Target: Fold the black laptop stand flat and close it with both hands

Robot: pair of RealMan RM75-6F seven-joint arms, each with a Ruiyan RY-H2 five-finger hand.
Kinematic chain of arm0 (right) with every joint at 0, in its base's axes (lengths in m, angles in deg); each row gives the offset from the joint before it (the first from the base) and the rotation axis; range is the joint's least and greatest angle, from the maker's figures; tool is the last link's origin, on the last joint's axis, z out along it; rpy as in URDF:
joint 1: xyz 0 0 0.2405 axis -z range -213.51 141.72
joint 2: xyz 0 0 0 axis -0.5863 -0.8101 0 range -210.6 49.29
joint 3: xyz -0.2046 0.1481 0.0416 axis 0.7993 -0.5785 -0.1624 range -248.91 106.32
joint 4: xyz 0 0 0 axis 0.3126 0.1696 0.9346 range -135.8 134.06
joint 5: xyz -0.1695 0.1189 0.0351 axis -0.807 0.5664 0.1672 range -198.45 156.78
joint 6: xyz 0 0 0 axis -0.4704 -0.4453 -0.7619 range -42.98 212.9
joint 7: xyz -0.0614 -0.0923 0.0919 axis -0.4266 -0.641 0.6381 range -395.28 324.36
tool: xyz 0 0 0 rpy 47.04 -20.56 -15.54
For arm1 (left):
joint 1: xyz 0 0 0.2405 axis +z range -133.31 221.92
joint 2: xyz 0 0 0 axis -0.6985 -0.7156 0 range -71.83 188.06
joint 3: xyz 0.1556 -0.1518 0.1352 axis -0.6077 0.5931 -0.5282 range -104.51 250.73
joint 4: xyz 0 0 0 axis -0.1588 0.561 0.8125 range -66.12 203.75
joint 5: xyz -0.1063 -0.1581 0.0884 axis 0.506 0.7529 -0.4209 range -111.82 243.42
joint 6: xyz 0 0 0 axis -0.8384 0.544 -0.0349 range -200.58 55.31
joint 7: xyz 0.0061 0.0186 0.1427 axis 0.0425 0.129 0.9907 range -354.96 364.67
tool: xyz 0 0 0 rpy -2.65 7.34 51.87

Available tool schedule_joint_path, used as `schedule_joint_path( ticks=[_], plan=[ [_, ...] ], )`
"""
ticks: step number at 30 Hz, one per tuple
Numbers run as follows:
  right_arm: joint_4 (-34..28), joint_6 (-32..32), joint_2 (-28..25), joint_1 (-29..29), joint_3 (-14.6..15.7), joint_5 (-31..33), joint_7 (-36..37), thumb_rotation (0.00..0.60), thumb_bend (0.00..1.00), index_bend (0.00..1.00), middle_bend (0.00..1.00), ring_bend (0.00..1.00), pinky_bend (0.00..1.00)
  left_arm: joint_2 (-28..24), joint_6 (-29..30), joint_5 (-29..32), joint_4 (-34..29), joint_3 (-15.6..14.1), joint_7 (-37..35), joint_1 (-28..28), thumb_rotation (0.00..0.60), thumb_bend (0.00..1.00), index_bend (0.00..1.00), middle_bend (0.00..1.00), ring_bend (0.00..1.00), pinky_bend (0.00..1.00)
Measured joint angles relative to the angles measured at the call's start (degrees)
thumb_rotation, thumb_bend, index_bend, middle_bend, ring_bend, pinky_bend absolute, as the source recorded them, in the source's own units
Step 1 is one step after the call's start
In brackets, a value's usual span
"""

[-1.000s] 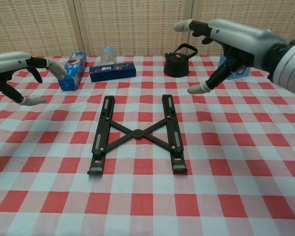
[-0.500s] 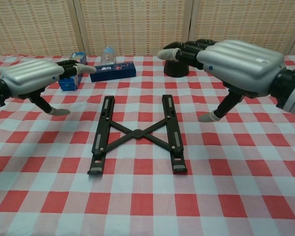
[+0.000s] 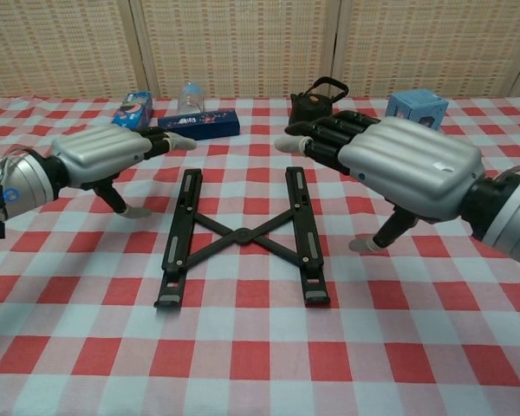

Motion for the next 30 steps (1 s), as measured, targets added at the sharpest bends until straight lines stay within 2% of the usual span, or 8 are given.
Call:
schedule_joint_path(
  ticks=[17, 30],
  plan=[
    [13.75, 1.56, 8.07, -0.69, -1.39, -0.71, 0.82, 0.6, 0.0, 0.0, 0.0, 0.0, 0.0, 1.93, -2.66, 3.26, -0.27, 0.44, -1.18, -0.64, 0.6, 0.22, 0.0, 0.0, 0.0, 0.16],
    [20.6, 3.46, 13.42, -2.84, -2.78, -0.68, 1.3, 0.6, 0.0, 0.0, 0.0, 0.0, 0.0, 2.35, -3.48, 4.54, -0.52, 0.51, -2.47, -0.71, 0.6, 0.22, 0.0, 0.0, 0.0, 0.17]
  ],
)
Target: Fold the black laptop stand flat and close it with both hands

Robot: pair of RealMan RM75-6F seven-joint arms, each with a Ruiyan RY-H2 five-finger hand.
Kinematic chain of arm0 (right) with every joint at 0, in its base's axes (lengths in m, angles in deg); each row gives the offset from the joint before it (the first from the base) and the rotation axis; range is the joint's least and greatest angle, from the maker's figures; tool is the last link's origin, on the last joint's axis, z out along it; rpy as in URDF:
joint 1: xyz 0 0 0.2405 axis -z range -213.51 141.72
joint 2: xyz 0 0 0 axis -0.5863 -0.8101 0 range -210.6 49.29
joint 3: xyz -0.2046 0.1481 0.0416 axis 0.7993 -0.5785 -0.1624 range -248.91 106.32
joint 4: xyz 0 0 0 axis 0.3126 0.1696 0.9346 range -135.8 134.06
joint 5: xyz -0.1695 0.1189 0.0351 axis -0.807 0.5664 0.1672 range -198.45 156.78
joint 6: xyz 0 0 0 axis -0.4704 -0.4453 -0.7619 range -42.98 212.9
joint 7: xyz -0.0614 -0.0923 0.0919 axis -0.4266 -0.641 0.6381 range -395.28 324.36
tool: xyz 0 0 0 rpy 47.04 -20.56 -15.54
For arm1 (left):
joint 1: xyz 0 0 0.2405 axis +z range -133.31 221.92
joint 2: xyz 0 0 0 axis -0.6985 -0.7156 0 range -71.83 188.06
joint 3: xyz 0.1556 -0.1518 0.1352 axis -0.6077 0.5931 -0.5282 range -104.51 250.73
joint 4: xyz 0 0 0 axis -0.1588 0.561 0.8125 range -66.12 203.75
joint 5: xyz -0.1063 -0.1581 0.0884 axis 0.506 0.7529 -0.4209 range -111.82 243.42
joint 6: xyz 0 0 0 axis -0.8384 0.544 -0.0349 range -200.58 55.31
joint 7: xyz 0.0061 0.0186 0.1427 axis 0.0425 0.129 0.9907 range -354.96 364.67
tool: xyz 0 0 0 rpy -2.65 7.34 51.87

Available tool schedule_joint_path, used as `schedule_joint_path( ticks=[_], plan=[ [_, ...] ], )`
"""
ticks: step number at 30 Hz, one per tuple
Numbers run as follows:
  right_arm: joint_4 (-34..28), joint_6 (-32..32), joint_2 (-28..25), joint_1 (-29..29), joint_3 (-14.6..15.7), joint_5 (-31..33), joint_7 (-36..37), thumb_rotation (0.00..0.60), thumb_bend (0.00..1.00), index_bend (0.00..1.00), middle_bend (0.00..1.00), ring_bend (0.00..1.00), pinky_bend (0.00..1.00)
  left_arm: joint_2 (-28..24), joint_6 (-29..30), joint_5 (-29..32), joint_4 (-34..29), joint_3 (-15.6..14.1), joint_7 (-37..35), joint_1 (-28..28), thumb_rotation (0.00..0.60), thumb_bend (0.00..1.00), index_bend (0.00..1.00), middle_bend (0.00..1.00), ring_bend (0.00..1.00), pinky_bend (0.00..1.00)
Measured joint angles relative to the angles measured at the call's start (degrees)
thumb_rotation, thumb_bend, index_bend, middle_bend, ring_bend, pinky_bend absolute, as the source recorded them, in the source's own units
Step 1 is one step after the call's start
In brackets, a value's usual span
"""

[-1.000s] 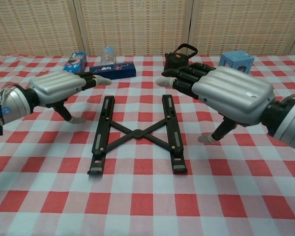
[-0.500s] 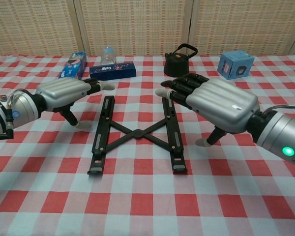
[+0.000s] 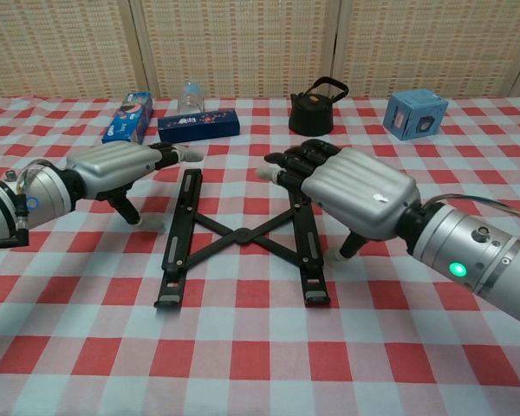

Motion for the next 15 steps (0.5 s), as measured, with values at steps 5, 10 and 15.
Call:
schedule_joint_path(
  ticks=[5, 10, 15],
  plan=[
    [0.8, 0.66, 0.89, -0.43, -0.18, 0.25, -0.47, 0.6, 0.0, 0.0, 0.0, 0.0, 0.0, 0.11, -0.24, 0.38, -0.07, 0.05, -0.57, -0.03, 0.6, 0.22, 0.0, 0.0, 0.0, 0.17],
    [1.33, 0.81, 1.29, -0.49, -0.12, 0.37, -0.67, 0.6, 0.0, 0.0, 0.0, 0.0, 0.0, 0.41, -0.86, 0.98, -0.11, 0.2, -1.08, -0.13, 0.6, 0.22, 0.0, 0.0, 0.0, 0.16],
    [1.91, 0.29, 1.89, -0.37, -0.08, 0.32, -0.25, 0.6, 0.0, 0.0, 0.0, 0.0, 0.0, 0.84, -1.46, 1.49, 0.08, 0.37, -1.78, -0.28, 0.6, 0.22, 0.0, 0.0, 0.0, 0.16]
  ],
)
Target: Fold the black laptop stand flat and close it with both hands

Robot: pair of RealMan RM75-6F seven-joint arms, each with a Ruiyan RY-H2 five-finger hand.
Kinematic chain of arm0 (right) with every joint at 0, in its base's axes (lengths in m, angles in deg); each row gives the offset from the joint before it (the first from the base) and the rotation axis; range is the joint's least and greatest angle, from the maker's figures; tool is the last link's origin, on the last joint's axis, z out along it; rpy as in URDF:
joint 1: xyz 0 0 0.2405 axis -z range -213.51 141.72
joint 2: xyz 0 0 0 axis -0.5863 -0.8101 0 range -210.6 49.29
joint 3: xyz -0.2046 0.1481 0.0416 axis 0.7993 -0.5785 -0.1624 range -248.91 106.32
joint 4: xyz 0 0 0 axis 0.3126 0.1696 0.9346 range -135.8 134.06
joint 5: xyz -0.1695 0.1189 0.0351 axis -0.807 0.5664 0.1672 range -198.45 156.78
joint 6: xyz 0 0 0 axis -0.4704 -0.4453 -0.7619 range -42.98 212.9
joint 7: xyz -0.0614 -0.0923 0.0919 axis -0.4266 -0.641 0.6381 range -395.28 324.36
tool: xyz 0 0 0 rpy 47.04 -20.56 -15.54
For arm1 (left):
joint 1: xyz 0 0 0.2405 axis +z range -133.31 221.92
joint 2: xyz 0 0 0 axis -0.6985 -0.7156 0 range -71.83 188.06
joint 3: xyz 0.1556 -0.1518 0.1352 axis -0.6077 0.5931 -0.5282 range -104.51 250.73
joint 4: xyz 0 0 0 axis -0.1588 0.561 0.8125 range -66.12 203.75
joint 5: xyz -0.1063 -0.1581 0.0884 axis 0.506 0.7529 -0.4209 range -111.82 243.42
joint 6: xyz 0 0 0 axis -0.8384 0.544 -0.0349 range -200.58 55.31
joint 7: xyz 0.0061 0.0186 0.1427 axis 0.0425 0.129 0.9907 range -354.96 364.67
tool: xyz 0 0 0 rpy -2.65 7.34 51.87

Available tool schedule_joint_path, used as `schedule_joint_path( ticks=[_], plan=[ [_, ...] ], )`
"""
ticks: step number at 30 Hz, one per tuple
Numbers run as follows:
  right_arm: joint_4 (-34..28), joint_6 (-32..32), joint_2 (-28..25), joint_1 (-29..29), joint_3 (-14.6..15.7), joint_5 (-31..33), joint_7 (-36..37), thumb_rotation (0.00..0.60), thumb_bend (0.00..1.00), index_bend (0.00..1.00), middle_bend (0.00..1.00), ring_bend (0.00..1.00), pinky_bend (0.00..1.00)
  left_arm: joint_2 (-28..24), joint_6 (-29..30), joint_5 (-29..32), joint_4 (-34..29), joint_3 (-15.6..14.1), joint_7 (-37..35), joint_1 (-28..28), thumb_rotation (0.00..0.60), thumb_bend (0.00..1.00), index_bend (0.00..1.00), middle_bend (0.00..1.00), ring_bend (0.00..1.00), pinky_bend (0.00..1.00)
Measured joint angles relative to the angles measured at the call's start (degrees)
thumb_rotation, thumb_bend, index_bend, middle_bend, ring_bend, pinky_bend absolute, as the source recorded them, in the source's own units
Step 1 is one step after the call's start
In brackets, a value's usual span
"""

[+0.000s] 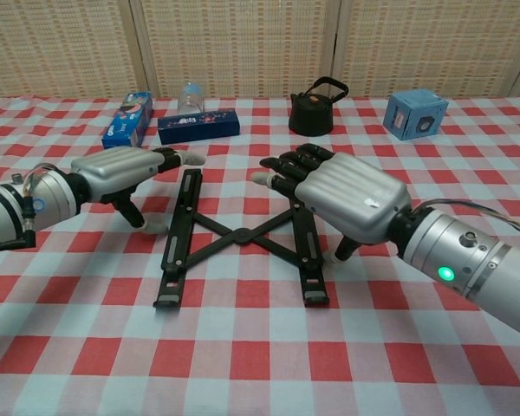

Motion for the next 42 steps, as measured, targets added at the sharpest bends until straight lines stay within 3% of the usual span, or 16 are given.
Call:
schedule_joint_path(
  ticks=[42],
  plan=[
    [9.02, -7.81, 9.65, -1.76, -2.75, -2.15, 5.36, 0.6, 0.0, 0.0, 0.0, 0.0, 0.0, -2.5, -1.83, 2.02, -6.79, 0.78, -2.76, -0.2, 0.6, 0.22, 0.0, 0.0, 0.0, 0.17]
  ],
)
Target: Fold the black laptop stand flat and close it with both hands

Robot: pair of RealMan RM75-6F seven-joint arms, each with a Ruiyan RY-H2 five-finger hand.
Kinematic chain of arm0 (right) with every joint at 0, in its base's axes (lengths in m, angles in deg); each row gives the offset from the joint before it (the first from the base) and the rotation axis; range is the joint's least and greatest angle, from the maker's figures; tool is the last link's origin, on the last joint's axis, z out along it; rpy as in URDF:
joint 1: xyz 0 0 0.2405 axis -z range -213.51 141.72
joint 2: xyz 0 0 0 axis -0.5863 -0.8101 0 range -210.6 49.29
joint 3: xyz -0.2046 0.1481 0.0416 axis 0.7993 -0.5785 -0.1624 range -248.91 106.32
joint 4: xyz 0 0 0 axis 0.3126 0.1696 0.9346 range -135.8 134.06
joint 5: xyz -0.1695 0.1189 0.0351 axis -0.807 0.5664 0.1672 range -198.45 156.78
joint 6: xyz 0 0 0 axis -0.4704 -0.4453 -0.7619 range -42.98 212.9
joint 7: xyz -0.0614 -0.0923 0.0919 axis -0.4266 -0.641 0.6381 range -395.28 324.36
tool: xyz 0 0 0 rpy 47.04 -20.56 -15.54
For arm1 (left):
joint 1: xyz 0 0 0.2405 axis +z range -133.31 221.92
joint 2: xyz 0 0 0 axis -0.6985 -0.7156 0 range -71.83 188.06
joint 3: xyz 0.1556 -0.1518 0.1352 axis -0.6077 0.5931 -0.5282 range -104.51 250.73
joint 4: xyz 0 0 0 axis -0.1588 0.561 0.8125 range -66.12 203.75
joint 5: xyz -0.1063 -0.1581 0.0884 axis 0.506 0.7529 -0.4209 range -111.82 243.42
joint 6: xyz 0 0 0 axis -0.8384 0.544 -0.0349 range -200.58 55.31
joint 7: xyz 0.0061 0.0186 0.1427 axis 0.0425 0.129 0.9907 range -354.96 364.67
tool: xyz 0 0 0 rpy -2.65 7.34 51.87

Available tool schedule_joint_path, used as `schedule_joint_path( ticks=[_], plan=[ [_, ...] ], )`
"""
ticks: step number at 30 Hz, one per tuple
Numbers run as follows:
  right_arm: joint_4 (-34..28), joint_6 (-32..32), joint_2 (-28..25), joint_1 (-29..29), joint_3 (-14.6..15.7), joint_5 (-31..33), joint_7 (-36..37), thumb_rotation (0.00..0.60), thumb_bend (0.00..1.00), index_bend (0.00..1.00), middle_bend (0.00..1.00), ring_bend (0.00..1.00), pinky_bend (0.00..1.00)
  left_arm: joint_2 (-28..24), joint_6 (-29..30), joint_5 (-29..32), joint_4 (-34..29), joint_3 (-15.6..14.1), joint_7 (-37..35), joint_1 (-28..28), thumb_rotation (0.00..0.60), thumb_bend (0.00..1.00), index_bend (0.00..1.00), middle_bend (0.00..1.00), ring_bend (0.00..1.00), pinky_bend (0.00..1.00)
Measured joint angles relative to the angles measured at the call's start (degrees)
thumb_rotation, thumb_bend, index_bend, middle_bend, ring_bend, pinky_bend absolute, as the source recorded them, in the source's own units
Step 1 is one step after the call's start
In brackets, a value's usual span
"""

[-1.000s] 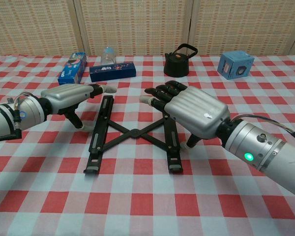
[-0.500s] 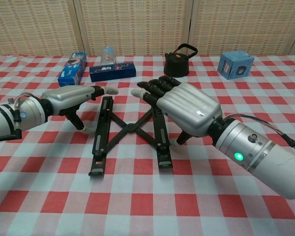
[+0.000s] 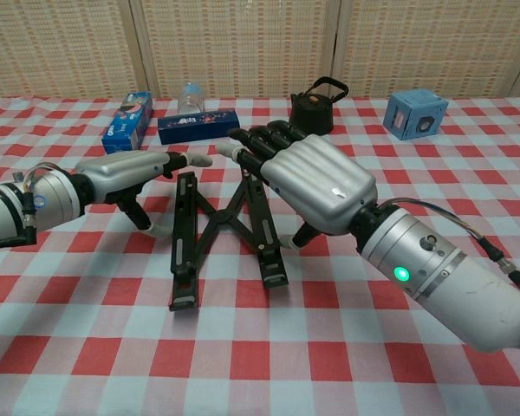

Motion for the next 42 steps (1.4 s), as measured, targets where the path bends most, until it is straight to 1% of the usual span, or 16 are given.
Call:
schedule_joint_path(
  ticks=[10, 16, 20, 25, 28, 31, 34, 35, 38, 41, 42],
  plan=[
    [0.96, -0.68, 1.47, -0.75, -0.56, -0.03, -0.04, 0.6, 0.0, 0.0, 0.0, 0.0, 0.0, -1.2, -0.22, 0.33, -3.04, 0.24, 0.49, -0.16, 0.597, 0.22, 0.0, 0.0, 0.0, 0.16],
    [0.29, -0.89, 1.97, -0.94, -0.78, 0.06, -1.07, 0.6, 0.0, 0.0, 0.0, 0.0, 0.0, -2.02, -0.42, 0.74, -4.71, 0.29, 0.76, -0.08, 0.58, 0.22, 0.0, 0.0, 0.0, 0.16],
    [-1.16, -1.34, 1.49, -0.82, -0.48, -0.3, -1.58, 0.6, 0.0, 0.0, 0.0, 0.0, 0.0, -2.82, 0.09, 1.09, -4.91, 0.33, 1.09, 0.46, 0.579, 0.22, 0.0, 0.0, 0.0, 0.16],
    [-5.23, -1.02, -1.32, -0.69, 0.21, -0.8, -2.05, 0.6, 0.0, 0.0, 0.0, 0.0, 0.0, -4.8, 1.25, 1.67, -5.06, 0.26, 1.16, 1.82, 0.596, 0.22, 0.0, 0.0, 0.0, 0.16],
    [-9.7, 0.17, -4.66, -1.05, 0.43, -1.07, -2.2, 0.6, 0.0, 0.0, 0.0, 0.0, 0.0, -6.27, 2.54, 2.12, -5.24, 0.33, 1.34, 2.94, 0.6, 0.22, 0.0, 0.0, 0.0, 0.16],
    [-15.57, 3.2, -10.26, -2.29, 0.76, -1.48, -1.78, 0.6, 0.0, 0.0, 0.0, 0.0, 0.0, -8.05, 3.7, 2.78, -5.81, 0.52, 1.51, 4.16, 0.6, 0.22, 0.0, 0.0, 0.0, 0.16],
    [-21.81, 8.26, -17.6, -4.48, 1.04, -1.91, -0.82, 0.6, 0.0, 0.0, 0.0, 0.0, 0.0, -10.02, 4.94, 3.69, -6.87, 0.89, 1.62, 5.46, 0.6, 0.21, 0.0, 0.0, 0.0, 0.16],
    [-24.13, 10.77, -20.68, -5.62, 1.16, -2.07, -0.14, 0.6, 0.0, 0.0, 0.0, 0.0, 0.0, -10.6, 5.35, 3.99, -7.22, 1.03, 1.64, 5.88, 0.6, 0.21, 0.0, 0.0, 0.0, 0.16],
    [-28.84, 17.69, -27.68, -9.21, 1.45, -2.63, 2.7, 0.6, 0.0, 0.0, 0.0, 0.0, 0.0, -12.32, 6.31, 4.85, -8.31, 1.38, 1.67, 7.1, 0.6, 0.22, 0.0, 0.0, 0.0, 0.16],
    [-31.74, 24.26, -32.55, -13.89, 1.95, -4.01, 6.14, 0.6, 0.0, 0.0, 0.0, 0.0, 0.0, -13.65, 6.71, 5.36, -9.13, 1.48, 1.87, 7.97, 0.6, 0.22, 0.0, 0.0, 0.0, 0.16],
    [-32.18, 25.82, -33.46, -15.37, 2.17, -4.66, 7.1, 0.6, 0.0, 0.0, 0.0, 0.0, 0.0, -14.04, 6.87, 5.5, -9.44, 1.52, 1.94, 8.27, 0.6, 0.22, 0.0, 0.0, 0.0, 0.16]
  ],
)
